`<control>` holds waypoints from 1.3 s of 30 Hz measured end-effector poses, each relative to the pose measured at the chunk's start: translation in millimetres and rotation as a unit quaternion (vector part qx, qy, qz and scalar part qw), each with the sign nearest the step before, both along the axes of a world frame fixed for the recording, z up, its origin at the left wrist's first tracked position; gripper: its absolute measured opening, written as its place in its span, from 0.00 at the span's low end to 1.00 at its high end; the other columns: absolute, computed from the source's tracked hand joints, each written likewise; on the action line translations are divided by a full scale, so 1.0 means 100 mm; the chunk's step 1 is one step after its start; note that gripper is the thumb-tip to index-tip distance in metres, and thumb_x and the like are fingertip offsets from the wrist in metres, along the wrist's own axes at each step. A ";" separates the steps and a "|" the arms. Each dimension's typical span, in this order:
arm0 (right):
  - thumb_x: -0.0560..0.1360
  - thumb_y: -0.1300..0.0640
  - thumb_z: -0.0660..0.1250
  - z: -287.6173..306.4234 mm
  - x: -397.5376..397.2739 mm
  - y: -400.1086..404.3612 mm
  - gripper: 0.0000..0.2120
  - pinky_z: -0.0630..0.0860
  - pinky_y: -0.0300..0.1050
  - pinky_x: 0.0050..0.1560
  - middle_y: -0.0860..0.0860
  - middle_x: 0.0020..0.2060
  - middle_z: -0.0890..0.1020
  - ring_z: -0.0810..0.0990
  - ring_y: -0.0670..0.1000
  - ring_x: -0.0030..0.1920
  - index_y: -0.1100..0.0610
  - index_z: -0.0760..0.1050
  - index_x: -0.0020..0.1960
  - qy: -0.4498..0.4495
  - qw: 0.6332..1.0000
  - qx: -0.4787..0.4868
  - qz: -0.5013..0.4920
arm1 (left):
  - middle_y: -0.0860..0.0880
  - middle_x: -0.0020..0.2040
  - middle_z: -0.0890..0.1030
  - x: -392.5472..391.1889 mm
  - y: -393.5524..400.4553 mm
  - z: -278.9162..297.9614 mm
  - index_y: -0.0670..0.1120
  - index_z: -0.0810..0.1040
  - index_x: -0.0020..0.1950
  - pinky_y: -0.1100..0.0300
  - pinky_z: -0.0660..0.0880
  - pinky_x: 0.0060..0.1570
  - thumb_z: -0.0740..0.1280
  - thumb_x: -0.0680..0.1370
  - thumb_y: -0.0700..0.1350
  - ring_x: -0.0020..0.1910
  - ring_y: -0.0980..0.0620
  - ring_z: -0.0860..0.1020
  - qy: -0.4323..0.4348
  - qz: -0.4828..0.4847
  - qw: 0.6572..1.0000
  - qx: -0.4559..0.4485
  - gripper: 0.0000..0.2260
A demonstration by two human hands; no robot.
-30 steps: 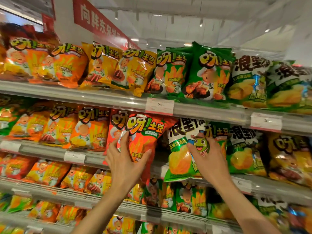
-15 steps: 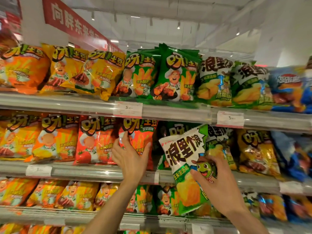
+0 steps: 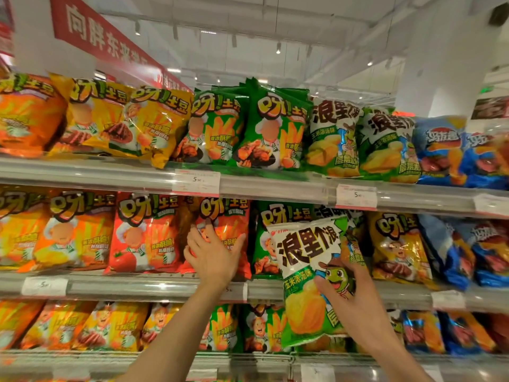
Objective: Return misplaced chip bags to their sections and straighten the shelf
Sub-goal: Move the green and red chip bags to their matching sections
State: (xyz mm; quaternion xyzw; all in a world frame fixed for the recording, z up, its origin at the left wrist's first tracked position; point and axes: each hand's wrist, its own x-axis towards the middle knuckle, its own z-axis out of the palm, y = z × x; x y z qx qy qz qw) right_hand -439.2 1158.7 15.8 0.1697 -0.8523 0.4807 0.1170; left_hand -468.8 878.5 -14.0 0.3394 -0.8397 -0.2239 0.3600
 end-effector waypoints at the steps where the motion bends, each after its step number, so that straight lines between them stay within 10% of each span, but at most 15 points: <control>1: 0.72 0.39 0.71 0.00 0.01 0.00 0.22 0.68 0.40 0.48 0.42 0.56 0.73 0.73 0.37 0.51 0.40 0.66 0.60 -0.004 1.000 -0.002 0.001 | 0.36 0.79 0.56 0.00 -0.01 0.01 0.44 0.57 0.79 0.39 0.53 0.74 0.54 0.73 0.75 0.78 0.38 0.53 -0.005 -0.003 1.000 0.000 0.45; 12: 0.70 0.36 0.69 -0.02 0.10 -0.02 0.30 0.70 0.46 0.53 0.38 0.51 0.76 0.75 0.41 0.52 0.47 0.69 0.67 -0.044 0.997 -0.059 -0.020 | 0.42 0.78 0.58 0.60 -0.09 -0.04 0.49 0.61 0.78 0.41 0.59 0.74 0.63 0.80 0.60 0.77 0.42 0.56 0.118 -0.152 0.981 0.002 0.29; 17: 0.66 0.29 0.66 -0.05 0.17 -0.06 0.38 0.73 0.51 0.61 0.43 0.57 0.78 0.76 0.47 0.58 0.46 0.67 0.70 -0.058 0.996 -0.064 -0.019 | 0.56 0.68 0.71 0.97 0.27 0.03 0.58 0.66 0.73 0.53 0.71 0.66 0.63 0.80 0.60 0.67 0.56 0.71 0.127 -0.326 0.934 0.077 0.23; 22: 0.70 0.38 0.70 -0.01 0.22 0.03 0.25 0.78 0.41 0.50 0.38 0.48 0.82 0.81 0.35 0.45 0.44 0.71 0.63 -0.079 0.991 -0.103 0.011 | 0.63 0.68 0.74 1.03 0.78 0.10 0.70 0.64 0.70 0.59 0.75 0.60 0.64 0.77 0.64 0.61 0.65 0.76 0.071 -0.478 0.854 0.194 0.22; 27: 0.72 0.38 0.70 0.00 -0.03 0.56 0.20 0.72 0.28 0.42 0.34 0.51 0.78 0.76 0.27 0.46 0.38 0.69 0.61 -0.076 0.992 -0.099 0.031 | 0.64 0.66 0.74 0.85 1.40 0.14 0.72 0.61 0.70 0.60 0.79 0.50 0.66 0.74 0.62 0.49 0.65 0.82 0.077 -0.473 0.849 0.221 0.26; 39: 0.71 0.39 0.71 0.06 -1.22 2.45 0.21 0.74 0.28 0.37 0.39 0.49 0.81 0.80 0.32 0.44 0.42 0.71 0.61 -0.076 0.989 -0.121 0.041 | 0.71 0.62 0.73 -0.37 3.34 0.15 0.73 0.61 0.68 0.50 0.80 0.57 0.67 0.78 0.58 0.58 0.61 0.80 0.076 -0.460 0.845 0.262 0.23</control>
